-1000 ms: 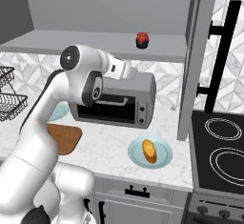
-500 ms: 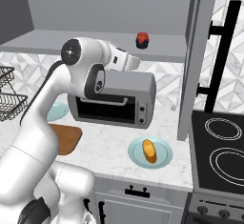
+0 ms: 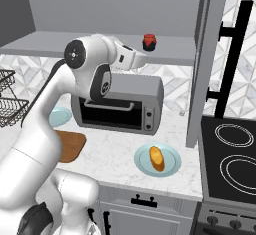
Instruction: From the different types of pastries on the counter, select a croissant and place it on the cutting board. Then retrieve a jar of jam from the cabinet and place it alongside the croissant on the cutting board.
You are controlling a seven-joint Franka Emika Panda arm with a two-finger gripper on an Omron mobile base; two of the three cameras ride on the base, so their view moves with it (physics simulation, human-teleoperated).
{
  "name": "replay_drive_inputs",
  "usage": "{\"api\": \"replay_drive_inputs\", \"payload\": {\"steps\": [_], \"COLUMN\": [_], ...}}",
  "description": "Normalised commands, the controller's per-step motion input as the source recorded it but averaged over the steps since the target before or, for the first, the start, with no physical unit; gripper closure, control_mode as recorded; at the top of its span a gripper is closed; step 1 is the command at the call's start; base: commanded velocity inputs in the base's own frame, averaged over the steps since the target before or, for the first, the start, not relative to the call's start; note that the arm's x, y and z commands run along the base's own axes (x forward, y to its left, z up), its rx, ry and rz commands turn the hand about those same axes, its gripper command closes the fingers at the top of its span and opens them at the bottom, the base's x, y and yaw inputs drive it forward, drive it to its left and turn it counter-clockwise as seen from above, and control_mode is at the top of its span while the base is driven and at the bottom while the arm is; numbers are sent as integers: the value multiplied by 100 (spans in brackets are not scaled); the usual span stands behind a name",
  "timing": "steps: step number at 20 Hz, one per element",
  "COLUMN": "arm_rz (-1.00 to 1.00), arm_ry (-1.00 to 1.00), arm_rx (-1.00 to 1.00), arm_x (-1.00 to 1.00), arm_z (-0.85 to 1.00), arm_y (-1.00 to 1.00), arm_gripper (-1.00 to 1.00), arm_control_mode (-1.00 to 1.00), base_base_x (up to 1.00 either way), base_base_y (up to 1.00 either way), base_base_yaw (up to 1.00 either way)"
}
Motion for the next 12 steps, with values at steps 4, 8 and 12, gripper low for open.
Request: {"api": "replay_drive_inputs", "payload": {"steps": [4, 8, 12], "arm_rz": [0, 0, 0], "arm_ry": [0, 0, 0], "arm_rx": [0, -7, -23], "arm_x": [11, 41, 39], "arm_z": [0, 0, 8], "arm_y": [3, 1, 6], "arm_gripper": [-100, -100, -100], "arm_control_mode": [-100, -100, -100], "base_base_x": [0, 0, 0], "base_base_y": [0, 0, 0], "base_base_yaw": [0, 0, 0]}}
